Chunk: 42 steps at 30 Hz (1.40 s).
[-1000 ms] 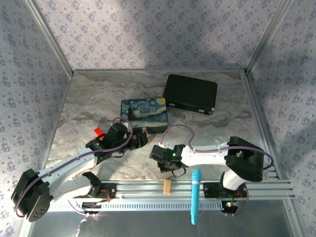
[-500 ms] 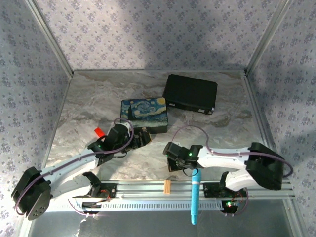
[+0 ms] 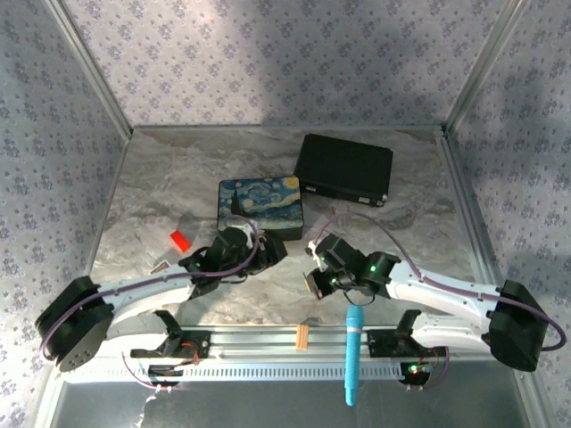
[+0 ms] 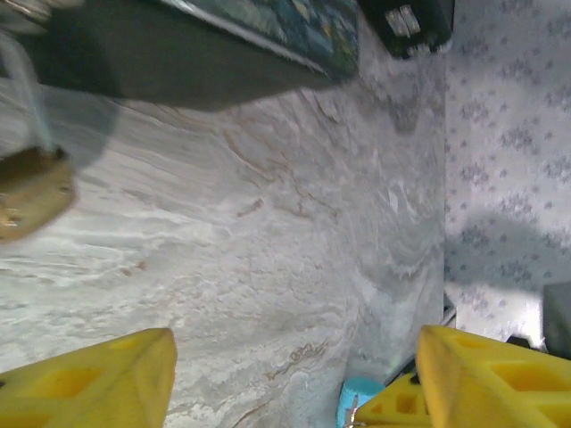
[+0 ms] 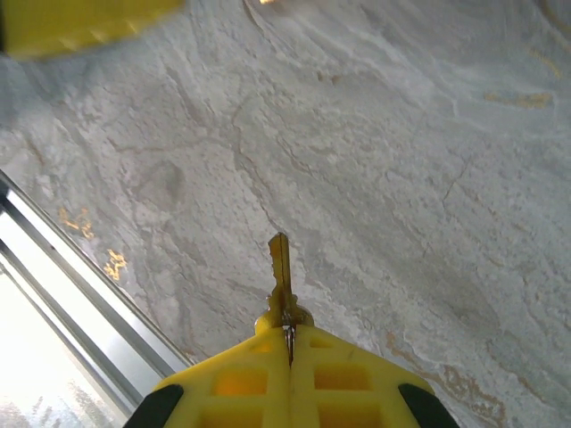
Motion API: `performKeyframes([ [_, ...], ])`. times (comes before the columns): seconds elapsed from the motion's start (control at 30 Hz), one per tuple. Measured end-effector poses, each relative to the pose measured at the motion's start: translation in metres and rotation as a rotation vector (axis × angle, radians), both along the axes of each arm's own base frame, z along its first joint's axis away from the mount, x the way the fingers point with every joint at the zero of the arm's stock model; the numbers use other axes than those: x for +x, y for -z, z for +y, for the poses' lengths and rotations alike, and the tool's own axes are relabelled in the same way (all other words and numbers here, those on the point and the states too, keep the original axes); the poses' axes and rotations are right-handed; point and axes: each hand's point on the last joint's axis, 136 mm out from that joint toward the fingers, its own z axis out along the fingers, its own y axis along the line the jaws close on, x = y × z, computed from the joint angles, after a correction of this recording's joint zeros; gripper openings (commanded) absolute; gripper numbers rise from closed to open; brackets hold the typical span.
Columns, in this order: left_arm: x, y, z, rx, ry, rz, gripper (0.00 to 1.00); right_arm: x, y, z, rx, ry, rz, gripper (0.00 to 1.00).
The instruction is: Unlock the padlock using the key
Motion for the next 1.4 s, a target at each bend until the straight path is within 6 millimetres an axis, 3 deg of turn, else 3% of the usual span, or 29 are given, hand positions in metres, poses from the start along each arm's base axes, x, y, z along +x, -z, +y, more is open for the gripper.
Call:
performKeyframes([
  [0.13,-0.011,0.000,-0.028,-0.032,0.064,0.018,0.63,0.007,-0.015,0.006,0.031,-0.012,-0.022,0.00],
  [0.27,-0.017,-0.003,-0.042,-0.058,0.093,0.020,0.61,0.013,-0.025,0.013,0.052,-0.026,-0.037,0.00],
  [0.43,-0.018,-0.007,-0.045,-0.074,0.085,0.025,0.33,0.019,-0.026,0.015,0.060,-0.021,-0.044,0.00],
  [0.57,-0.016,-0.007,-0.044,-0.076,0.064,0.032,0.22,0.022,-0.028,0.017,0.074,-0.015,-0.051,0.00],
  [0.67,-0.015,-0.007,-0.044,-0.079,0.053,0.039,0.01,0.025,-0.031,0.019,0.087,-0.016,-0.061,0.00],
  [0.83,-0.013,-0.009,-0.044,-0.078,0.052,0.027,0.00,0.027,-0.032,0.020,0.098,-0.012,-0.065,0.00],
  [0.87,-0.013,-0.010,-0.043,-0.079,0.049,0.024,0.00,0.028,-0.033,0.020,0.101,-0.011,-0.066,0.09],
  [0.93,-0.010,-0.015,-0.041,-0.083,0.035,0.008,0.00,0.032,-0.036,0.021,0.122,0.005,-0.068,0.54],
  [1.0,-0.005,-0.023,-0.037,-0.097,0.016,-0.012,0.00,0.040,-0.039,0.019,0.151,0.039,-0.080,0.81],
  [1.03,-0.001,-0.029,-0.033,-0.114,0.002,-0.026,0.00,0.046,-0.041,0.016,0.183,0.069,-0.087,0.88],
  [1.23,0.023,-0.068,0.003,-0.223,-0.100,-0.157,0.00,0.080,-0.076,0.002,0.509,0.239,-0.104,0.87],
  [1.4,0.023,-0.120,0.018,-0.317,-0.111,-0.308,0.00,0.083,-0.113,0.021,0.720,0.200,-0.077,0.77],
])
